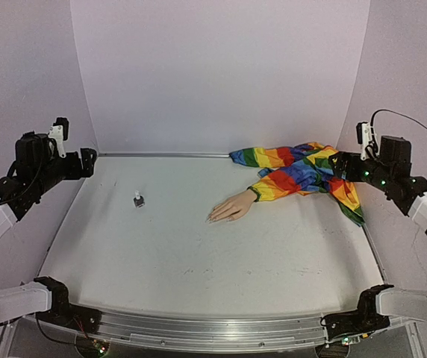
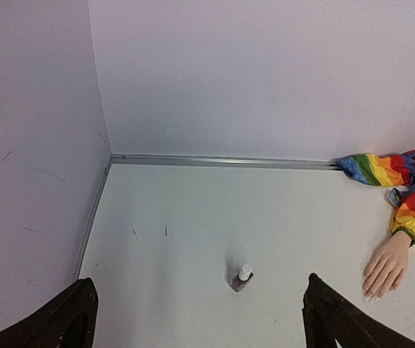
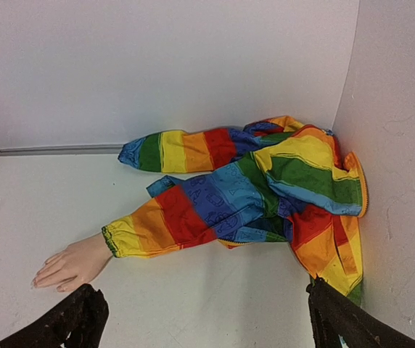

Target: Paint the nails

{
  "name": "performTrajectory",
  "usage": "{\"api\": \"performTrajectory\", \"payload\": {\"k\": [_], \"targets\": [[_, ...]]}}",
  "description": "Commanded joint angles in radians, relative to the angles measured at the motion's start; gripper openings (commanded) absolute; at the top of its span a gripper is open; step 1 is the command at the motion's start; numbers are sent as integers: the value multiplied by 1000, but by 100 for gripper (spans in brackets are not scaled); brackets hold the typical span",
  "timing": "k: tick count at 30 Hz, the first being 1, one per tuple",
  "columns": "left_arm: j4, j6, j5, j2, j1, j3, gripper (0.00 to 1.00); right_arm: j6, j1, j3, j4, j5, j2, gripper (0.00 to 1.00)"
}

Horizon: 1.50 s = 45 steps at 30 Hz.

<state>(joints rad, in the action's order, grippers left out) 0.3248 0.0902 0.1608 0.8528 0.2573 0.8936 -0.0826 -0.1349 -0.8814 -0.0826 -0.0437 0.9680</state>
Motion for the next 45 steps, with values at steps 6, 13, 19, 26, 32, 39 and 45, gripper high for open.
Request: {"api": "performTrajectory", "payload": {"k": [6, 13, 19, 26, 32, 39, 45], "targets": [[-11, 86, -103, 129, -75, 38, 100, -121, 49, 16, -142, -45, 97, 98], [22, 168, -265, 345, -116, 101, 100, -166, 78, 24, -227, -152, 179, 98], [64, 230, -373, 558, -107, 190, 99, -229, 91, 17, -265, -194, 255, 98], [215, 212, -305, 793, -11, 393, 95, -251, 97, -17, -243, -233, 315, 98], [361, 178, -212, 952, 35, 578, 87, -246, 99, -46, -219, -244, 333, 98], [490, 152, -202, 1084, 64, 725, 66, -237, 100, -76, -211, -277, 348, 98], [536, 139, -180, 1137, 66, 777, 54, -225, 101, -87, -207, -292, 354, 98]]}}
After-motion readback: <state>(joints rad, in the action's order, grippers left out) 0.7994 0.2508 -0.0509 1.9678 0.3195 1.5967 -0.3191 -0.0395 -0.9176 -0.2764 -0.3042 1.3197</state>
